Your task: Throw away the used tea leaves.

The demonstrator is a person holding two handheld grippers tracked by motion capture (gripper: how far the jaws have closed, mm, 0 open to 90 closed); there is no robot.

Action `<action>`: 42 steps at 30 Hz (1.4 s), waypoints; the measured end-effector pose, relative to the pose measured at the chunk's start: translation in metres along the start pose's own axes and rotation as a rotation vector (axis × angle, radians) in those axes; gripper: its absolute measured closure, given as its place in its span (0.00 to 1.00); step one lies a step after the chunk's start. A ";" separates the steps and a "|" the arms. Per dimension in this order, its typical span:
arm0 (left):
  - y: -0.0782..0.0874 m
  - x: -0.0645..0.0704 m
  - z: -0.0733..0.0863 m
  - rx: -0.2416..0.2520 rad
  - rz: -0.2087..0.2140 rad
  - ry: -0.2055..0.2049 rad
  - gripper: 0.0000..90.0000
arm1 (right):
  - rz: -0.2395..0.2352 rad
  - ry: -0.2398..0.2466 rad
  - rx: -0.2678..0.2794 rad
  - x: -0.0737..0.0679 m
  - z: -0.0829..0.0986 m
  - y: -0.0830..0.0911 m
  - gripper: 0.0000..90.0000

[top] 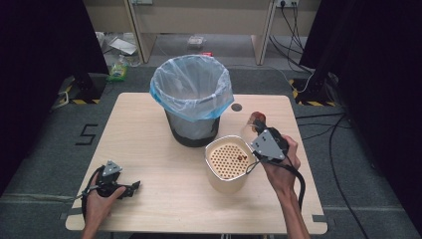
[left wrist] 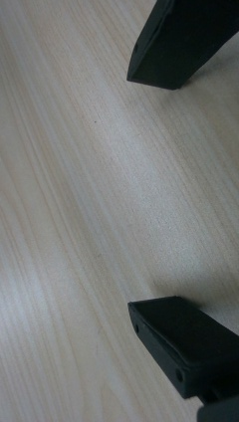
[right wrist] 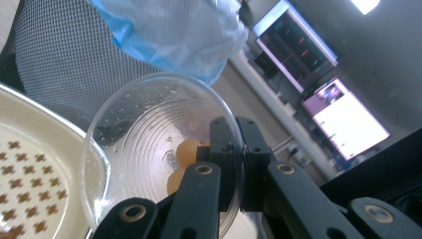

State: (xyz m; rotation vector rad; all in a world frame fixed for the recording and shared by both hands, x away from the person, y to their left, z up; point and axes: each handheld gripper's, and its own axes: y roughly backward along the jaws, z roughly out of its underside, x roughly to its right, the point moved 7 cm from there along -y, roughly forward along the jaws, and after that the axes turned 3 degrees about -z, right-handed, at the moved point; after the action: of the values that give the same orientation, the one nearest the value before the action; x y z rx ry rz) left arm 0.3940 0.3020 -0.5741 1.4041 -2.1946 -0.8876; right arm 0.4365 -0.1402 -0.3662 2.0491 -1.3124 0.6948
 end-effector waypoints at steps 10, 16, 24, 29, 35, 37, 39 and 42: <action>0.000 0.000 0.000 0.000 0.000 0.000 0.00 | 0.059 0.156 0.091 -0.016 -0.021 0.000 0.98; 0.000 0.000 0.000 0.000 0.001 0.000 0.00 | 0.119 0.261 0.130 -0.022 -0.028 0.001 0.98; 0.000 0.000 0.000 0.000 0.002 -0.001 0.00 | 0.142 0.399 0.132 -0.034 -0.031 -0.002 0.98; 0.000 0.000 0.000 0.000 0.002 -0.001 0.00 | 0.195 0.481 0.146 -0.039 -0.030 0.002 0.98; 0.000 0.000 0.000 0.000 0.001 0.000 0.00 | 0.190 0.509 0.117 -0.042 -0.026 -0.004 0.98; 0.000 0.000 0.000 0.000 0.001 0.000 0.00 | 0.198 0.510 0.125 -0.043 -0.025 -0.003 0.98; 0.000 0.000 0.000 0.000 0.002 -0.001 0.00 | 0.204 0.526 0.126 -0.045 -0.027 -0.002 0.98; 0.000 0.000 0.000 0.000 0.001 -0.001 0.00 | 0.218 0.558 0.157 -0.046 -0.034 0.000 0.98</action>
State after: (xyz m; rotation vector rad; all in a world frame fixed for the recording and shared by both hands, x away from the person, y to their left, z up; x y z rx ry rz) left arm 0.3943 0.3020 -0.5741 1.4024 -2.1958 -0.8876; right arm 0.4156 -0.0874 -0.3751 1.6544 -1.1771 1.3874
